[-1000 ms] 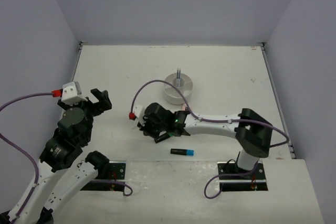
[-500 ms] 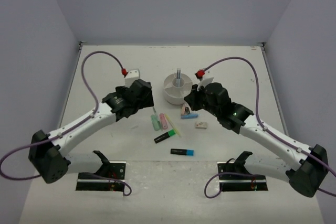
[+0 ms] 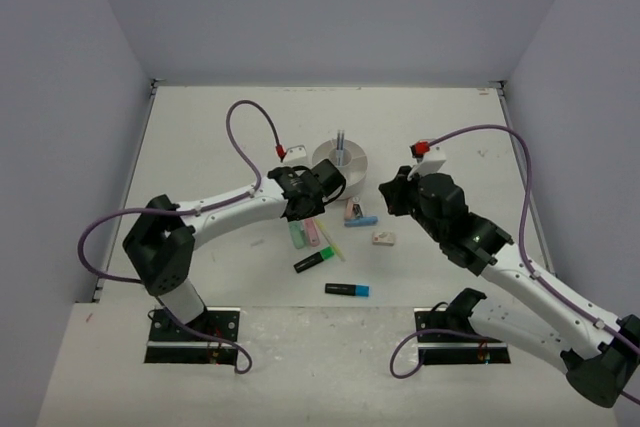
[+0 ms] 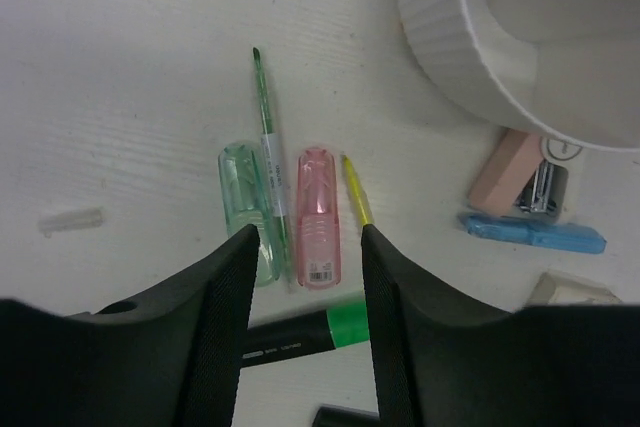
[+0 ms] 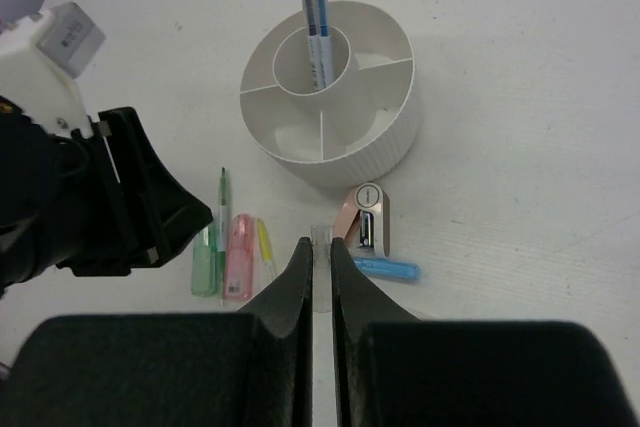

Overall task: Sort the stationery into containers
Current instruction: Pick up the pen from the center of the board.

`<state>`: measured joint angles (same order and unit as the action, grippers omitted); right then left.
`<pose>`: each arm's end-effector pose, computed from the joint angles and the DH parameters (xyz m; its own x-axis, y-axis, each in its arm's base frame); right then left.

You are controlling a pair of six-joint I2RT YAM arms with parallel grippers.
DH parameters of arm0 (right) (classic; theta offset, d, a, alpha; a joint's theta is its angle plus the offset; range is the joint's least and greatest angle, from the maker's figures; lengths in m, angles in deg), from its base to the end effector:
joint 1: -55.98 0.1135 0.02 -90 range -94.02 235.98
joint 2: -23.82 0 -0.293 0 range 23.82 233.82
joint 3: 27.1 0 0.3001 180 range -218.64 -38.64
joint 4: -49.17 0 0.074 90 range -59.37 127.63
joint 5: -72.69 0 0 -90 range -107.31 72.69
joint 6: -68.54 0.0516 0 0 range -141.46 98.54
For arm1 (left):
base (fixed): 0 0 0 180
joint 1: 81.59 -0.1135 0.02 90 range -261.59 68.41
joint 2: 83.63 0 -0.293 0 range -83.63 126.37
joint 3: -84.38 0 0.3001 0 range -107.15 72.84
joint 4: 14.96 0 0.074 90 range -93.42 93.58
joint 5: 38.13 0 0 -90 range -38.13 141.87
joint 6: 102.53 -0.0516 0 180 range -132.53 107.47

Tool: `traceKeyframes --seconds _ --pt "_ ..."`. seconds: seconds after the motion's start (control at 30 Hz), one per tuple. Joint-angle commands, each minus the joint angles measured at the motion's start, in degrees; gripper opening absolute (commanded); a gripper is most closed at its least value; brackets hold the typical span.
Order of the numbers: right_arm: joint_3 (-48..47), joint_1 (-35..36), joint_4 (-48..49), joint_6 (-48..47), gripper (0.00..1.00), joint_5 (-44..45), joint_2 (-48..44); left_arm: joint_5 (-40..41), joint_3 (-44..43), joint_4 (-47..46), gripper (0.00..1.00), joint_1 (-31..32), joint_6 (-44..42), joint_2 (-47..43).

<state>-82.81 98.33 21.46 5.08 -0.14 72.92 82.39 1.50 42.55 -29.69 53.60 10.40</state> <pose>0.1886 0.1513 0.3251 -0.4347 0.1814 -0.8821 -0.2748 0.9060 0.3218 0.2539 -0.2814 0.2374 -0.7482 -0.3225 -0.5798 -0.2974 0.9442 -0.1414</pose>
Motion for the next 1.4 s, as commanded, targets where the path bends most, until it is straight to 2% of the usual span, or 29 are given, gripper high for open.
traceKeyframes --seconds 0.0,0.2,0.57,0.83,1.13,1.37 --pt "1.0 -0.2 0.9 0.3 0.00 1.0 -0.9 -0.3 -3.1 2.9 0.41 0.0 5.8 5.1" --pt "2.0 -0.2 1.7 -0.5 0.00 -0.1 -1.6 0.0 -4.6 3.7 0.34 0.1 6.7 9.6" --pt "2.7 -0.2 3.2 -2.1 0.00 -2.4 -0.3 -0.2 -1.8 0.2 0.22 -2.2 5.1 10.3" --pt "2.1 -0.2 3.4 -2.0 0.00 -4.0 1.1 -2.3 0.0 -2.1 0.20 -2.8 3.8 12.1" --pt "2.1 -0.2 3.8 -2.2 0.00 -5.1 2.1 -1.7 1.9 -0.8 0.21 -2.9 5.2 12.2" --pt "2.1 -0.1 4.2 -1.9 0.00 -6.0 2.7 -2.7 5.4 -3.4 0.21 -2.9 4.8 12.6"
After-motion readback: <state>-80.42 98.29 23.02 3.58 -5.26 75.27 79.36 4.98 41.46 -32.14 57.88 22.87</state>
